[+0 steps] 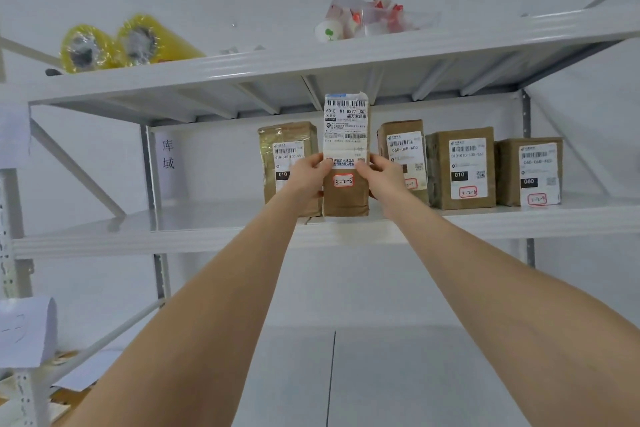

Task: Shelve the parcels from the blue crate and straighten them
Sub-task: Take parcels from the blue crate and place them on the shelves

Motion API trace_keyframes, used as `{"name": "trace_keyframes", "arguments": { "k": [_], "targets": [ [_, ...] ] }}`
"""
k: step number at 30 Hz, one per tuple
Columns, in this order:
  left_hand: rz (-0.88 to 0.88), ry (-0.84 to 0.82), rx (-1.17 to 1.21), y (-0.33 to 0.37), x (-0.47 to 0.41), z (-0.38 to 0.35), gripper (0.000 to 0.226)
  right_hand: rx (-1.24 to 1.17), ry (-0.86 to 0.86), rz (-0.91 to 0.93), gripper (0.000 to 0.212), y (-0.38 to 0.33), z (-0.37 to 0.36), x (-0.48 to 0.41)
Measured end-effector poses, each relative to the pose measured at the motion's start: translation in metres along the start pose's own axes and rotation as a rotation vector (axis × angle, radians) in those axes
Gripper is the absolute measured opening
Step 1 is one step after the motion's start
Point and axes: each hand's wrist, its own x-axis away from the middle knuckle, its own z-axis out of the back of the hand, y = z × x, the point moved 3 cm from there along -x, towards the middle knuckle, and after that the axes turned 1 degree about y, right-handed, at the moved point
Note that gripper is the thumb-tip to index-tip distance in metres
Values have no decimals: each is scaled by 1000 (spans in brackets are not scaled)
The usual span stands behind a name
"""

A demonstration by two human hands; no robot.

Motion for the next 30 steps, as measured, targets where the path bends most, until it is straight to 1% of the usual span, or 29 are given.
{"name": "trace_keyframes", "arguments": {
  "k": [3, 8, 12, 14, 16, 19, 22, 24, 26, 27, 30],
  "targets": [
    [19, -25, 1, -19, -23, 1, 27, 44, 24, -10, 28, 16, -10, -14],
    [39, -70, -7, -42, -49, 0, 32, 123, 44, -41, 38, 35, -20, -29],
    [72, -108, 45, -54, -54, 0, 29, 116, 59, -6, 42, 43, -24, -27],
    [99, -137, 73, -55, -54, 2, 24, 159, 67, 11, 44, 45, -25, -28],
    [114, -156, 49, -53, -54, 6, 23, 220, 70, 17, 45, 45, -27, -29],
    [49, -130, -130, -43, -61, 12, 39, 352, 81, 20, 56, 43, -28, -30],
    [-142, 15, -296, -15, -68, 21, 53, 584, 128, 68, 83, 36, -29, -25],
    [-291, 96, -434, 8, -72, 24, 66, 768, 147, 176, 94, 29, -32, -19],
    [-398, 138, -624, 25, -79, 24, 79, 973, 135, 307, 96, 26, -36, -14],
    [-425, 135, -692, 31, -82, 22, 80, 1057, 108, 358, 94, 26, -38, -12],
    [-420, 55, -826, 36, -91, 16, 75, 1177, -13, 418, 84, 32, -46, -8]
  ]
}}
